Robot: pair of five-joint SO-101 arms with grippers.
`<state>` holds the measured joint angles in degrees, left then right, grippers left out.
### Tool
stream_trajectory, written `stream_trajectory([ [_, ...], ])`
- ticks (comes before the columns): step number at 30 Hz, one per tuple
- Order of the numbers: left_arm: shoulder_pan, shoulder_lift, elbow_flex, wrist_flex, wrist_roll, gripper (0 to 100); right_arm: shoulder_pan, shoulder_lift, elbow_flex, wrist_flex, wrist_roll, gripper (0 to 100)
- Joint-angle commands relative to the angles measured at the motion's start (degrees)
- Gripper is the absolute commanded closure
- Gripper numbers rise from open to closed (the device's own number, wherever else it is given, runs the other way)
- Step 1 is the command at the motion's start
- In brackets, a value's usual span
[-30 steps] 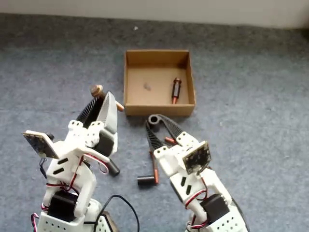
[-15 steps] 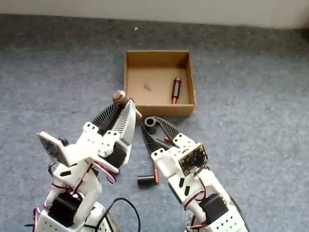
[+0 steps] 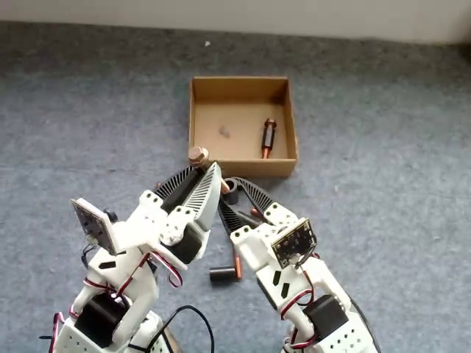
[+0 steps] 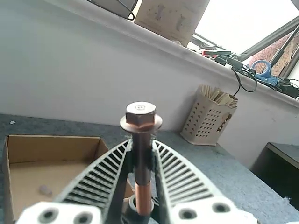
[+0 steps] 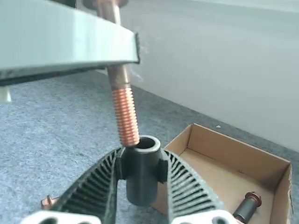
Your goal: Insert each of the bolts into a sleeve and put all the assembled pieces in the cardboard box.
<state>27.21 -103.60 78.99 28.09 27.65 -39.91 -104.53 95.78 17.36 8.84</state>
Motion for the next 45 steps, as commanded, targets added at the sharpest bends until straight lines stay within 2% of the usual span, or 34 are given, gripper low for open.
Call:
stream_trajectory([
  [1, 0.6, -0.3, 1.1, -2.3, -2.5, 99, -0.9, -0.7, 6.9, 0.1, 0.9, 99.3],
  [5, 0.7, -0.3, 3.7, -6.1, -2.7, 99, -3.0, -0.7, 6.9, 1.3, 4.7, 99.3],
  [10, 0.4, -0.3, 4.2, -5.7, -2.8, 99, -3.0, -0.7, 6.9, 1.1, 4.6, 99.3],
  [14, 0.6, -0.5, 3.6, -1.5, -3.4, 99, -2.9, -0.7, 6.9, 1.0, 4.6, 99.3],
  [22, 0.8, -0.5, 3.8, 5.4, -12.1, 99, -2.9, -0.7, 7.0, 1.0, 4.6, 99.3],
  [33, 0.9, -0.3, 4.2, 12.1, -16.7, 99, 0.1, -0.7, 6.9, 0.9, 4.5, 99.3],
  [40, 0.8, -0.3, 4.2, 15.1, -15.4, 86, 0.1, -0.7, 6.9, 0.9, 4.5, 99.3],
  [45, 0.5, -0.3, 3.9, 15.5, -12.6, 84, 0.1, -0.7, 6.9, 0.9, 4.5, 99.3],
])
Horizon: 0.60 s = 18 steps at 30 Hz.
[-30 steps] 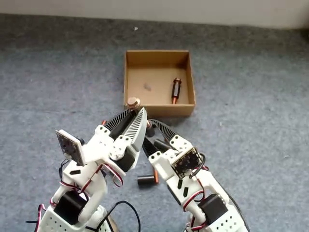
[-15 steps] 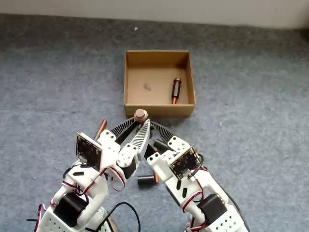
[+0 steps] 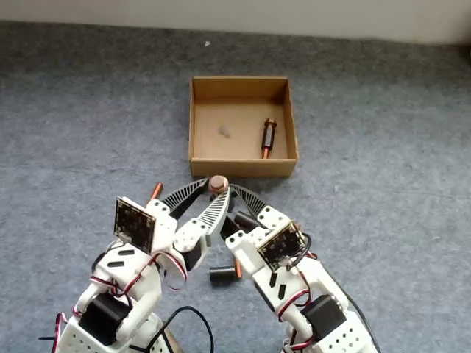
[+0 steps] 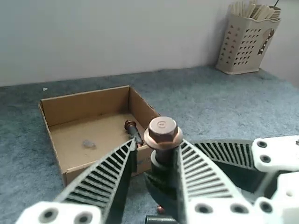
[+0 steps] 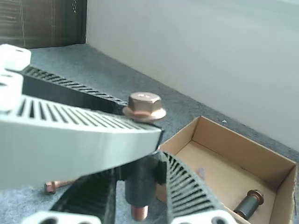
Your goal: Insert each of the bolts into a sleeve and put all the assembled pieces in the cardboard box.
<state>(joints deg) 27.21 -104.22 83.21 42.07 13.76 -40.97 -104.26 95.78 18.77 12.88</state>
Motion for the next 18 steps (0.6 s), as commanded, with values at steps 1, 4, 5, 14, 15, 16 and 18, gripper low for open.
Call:
stream_trajectory([
  [1, 0.5, 0.3, -0.4, 1.5, 1.3, 84, 1.2, -0.9, 6.9, -0.5, 0.4, 99.3],
  [4, 0.5, 0.2, -0.4, 1.6, 1.6, 84, 1.2, -0.9, 6.9, -0.5, 0.4, 99.3],
  [5, 0.7, 0.2, -0.5, 1.7, 2.4, 84, 1.2, -0.9, 6.9, -0.5, 0.4, 99.3],
  [14, 4.2, 0.1, -7.9, 13.5, 5.7, 78, 1.5, -0.9, 6.9, -0.5, 0.4, 99.3],
  [15, 4.2, 0.1, -8.5, 14.4, 5.9, 78, 1.5, -0.9, 6.9, -0.5, 0.4, 99.3],
  [16, 4.2, 0.1, -9.0, 14.9, 5.9, 77, 1.5, -0.9, 6.9, -0.5, 0.4, 99.3],
  [18, 4.1, 0.1, -9.5, 15.3, 6.0, 78, 1.5, -0.9, 6.9, -0.5, 0.4, 99.3],
])
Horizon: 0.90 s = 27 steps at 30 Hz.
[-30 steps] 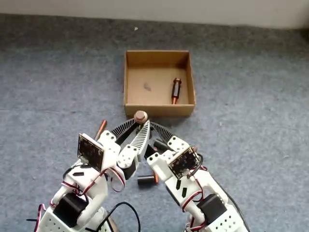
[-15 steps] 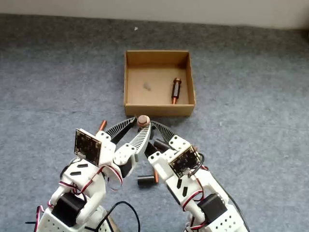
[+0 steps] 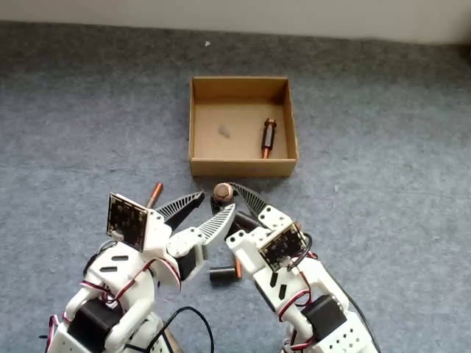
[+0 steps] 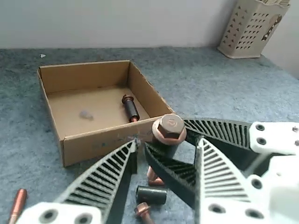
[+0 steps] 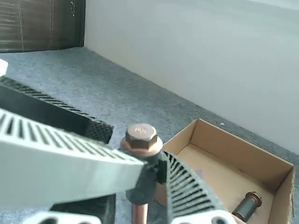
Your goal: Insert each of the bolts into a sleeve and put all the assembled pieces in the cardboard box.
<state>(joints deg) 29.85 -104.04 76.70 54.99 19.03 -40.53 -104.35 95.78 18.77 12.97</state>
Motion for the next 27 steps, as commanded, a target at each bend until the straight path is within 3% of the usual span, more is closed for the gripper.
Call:
stream_trajectory([
  [1, 1.5, 0.0, -2.9, 2.4, 0.7, 78, 1.0, -0.8, 6.9, -0.5, 0.4, 99.3],
  [8, 0.7, 0.0, -4.0, 2.3, 0.8, 80, 1.1, -0.8, 6.9, -0.2, 0.4, 99.3],
  [14, -6.5, 0.0, -7.4, 2.5, 0.6, 100, 2.5, -0.8, 6.9, 0.0, 0.3, 99.3],
  [18, -11.5, 0.0, -7.5, 2.6, 0.8, 99, 4.4, -0.8, 6.9, 0.0, -0.5, 99.3],
  [21, -16.2, 0.0, -7.4, 2.6, 0.5, 99, 6.1, -0.8, 6.9, 0.0, -5.3, 99.3],
  [27, -23.7, 0.0, -7.3, 9.1, -1.9, 99, 8.3, -0.8, 6.9, 2.8, -7.7, 99.3],
])
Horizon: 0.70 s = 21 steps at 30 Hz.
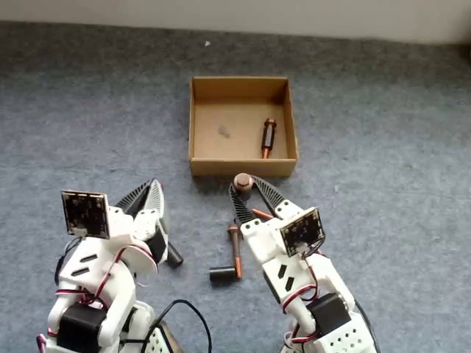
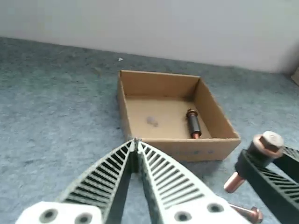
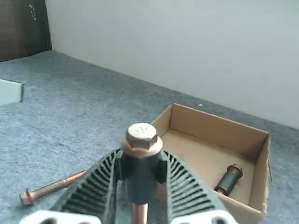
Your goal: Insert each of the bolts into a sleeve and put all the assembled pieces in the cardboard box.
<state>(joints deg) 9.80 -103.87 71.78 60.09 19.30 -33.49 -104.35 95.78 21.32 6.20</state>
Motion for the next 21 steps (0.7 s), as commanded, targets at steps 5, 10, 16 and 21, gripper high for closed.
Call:
stream_trajectory([
  [5, -5.4, -0.2, 1.6, 7.6, -4.7, 99, 1.5, -0.8, 6.9, 1.3, -1.0, 99.3],
  [10, -7.9, -0.2, 12.7, 7.2, -4.7, 99, 3.2, -0.8, 6.9, 2.3, -3.3, 99.3],
  [16, -8.0, 0.0, 25.5, -2.4, -8.7, 99, 3.9, -0.8, 6.9, 5.5, -5.6, 99.3],
  [21, -7.7, 0.1, 25.4, -3.3, -9.6, 99, 5.4, -0.8, 6.9, 6.6, -5.5, 99.3],
])
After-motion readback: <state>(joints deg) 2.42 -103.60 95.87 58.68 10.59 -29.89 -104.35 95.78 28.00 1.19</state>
